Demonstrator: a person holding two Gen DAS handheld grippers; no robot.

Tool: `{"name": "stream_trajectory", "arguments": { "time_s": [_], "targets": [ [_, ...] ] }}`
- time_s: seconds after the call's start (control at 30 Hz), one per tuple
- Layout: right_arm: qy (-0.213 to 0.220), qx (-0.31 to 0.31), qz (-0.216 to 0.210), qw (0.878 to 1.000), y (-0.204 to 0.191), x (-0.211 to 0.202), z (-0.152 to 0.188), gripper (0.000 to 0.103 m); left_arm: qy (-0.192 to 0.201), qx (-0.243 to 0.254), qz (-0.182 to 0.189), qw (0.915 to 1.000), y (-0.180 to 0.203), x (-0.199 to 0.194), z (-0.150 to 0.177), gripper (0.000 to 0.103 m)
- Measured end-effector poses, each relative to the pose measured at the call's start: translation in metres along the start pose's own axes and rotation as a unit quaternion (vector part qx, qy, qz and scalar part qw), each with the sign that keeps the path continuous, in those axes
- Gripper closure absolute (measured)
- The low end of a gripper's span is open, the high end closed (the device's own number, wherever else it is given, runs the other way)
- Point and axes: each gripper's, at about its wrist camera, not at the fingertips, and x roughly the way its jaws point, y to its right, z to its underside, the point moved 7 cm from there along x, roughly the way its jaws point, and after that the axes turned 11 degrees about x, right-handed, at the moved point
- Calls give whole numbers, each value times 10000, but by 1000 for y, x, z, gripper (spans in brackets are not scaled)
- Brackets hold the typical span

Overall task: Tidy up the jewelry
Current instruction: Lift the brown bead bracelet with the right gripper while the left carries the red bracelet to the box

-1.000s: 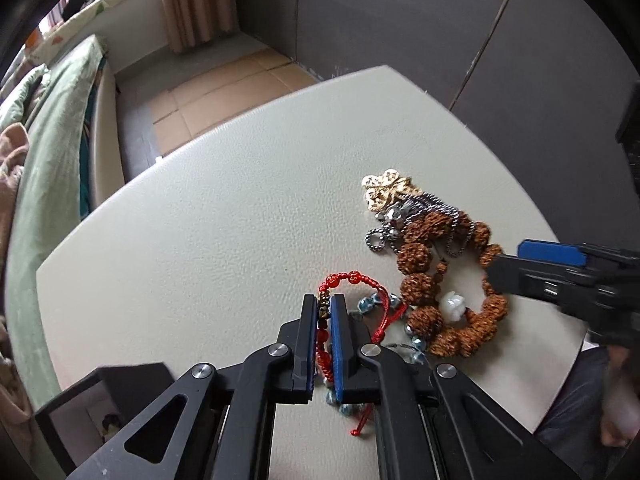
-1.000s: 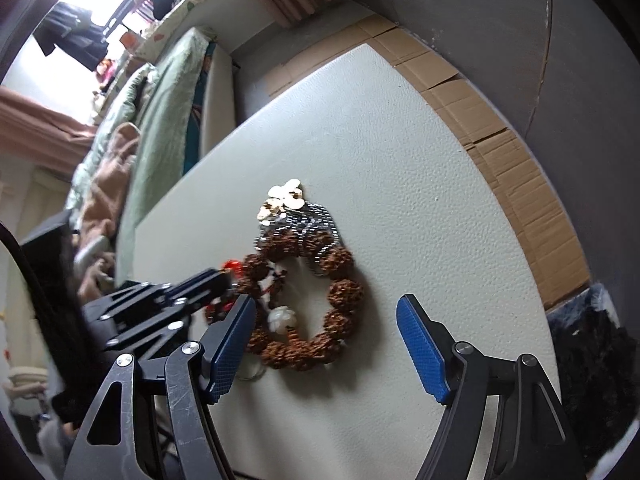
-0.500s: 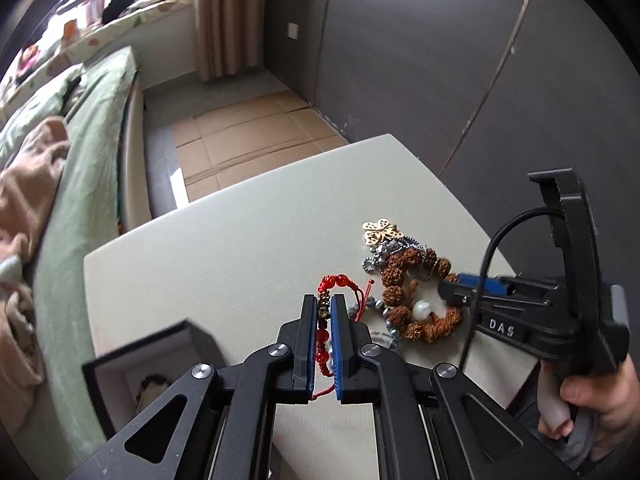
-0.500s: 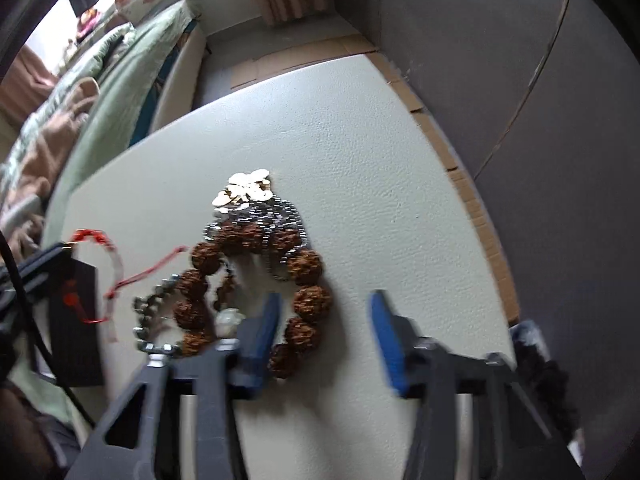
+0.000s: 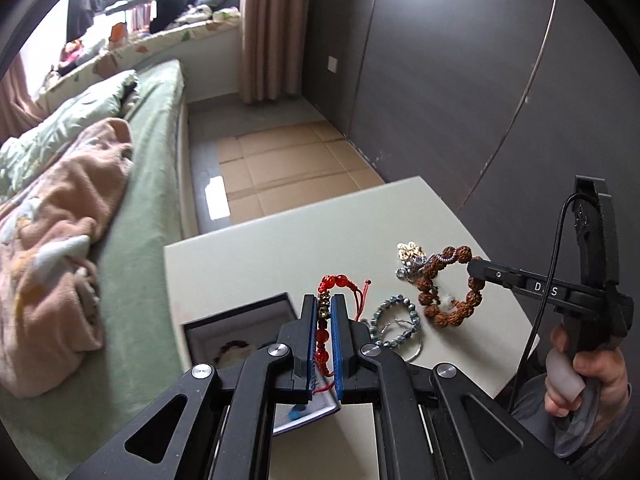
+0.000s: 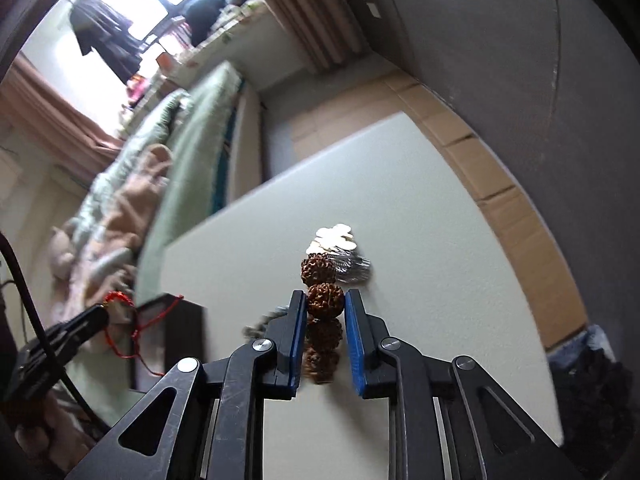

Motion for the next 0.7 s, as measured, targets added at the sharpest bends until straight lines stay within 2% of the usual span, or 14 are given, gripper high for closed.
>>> {"name": "stream_trajectory", "arguments": {
  "time_s": [0.27, 0.47, 0.6, 0.63, 0.67, 0.7],
  "targets": [
    [158, -180, -569, 9981, -44, -3, 5, 83, 156, -132, -196, 9996, -20, -27, 9, 97],
    [303, -280, -987, 9943, -75, -10, 8, 83, 206, -264, -15, 9994, -27, -29, 19, 95],
    [356, -393, -1335, 9896, -97, -16, 12, 83, 19, -620, -10, 9981, -43, -19, 29, 95],
    [350, -422, -1415, 9884, -102, -16, 14, 83, 8, -754, 69, 9971, -48, -17, 33, 89],
    [329, -450, -1500, 9871, -108, -16, 16, 83, -9, -800, 99, 9967, -52, -16, 36, 67],
    [304, -476, -1564, 9861, -112, -15, 19, 83, -21, -835, 81, 9965, -55, -16, 38, 51]
  ]
}}
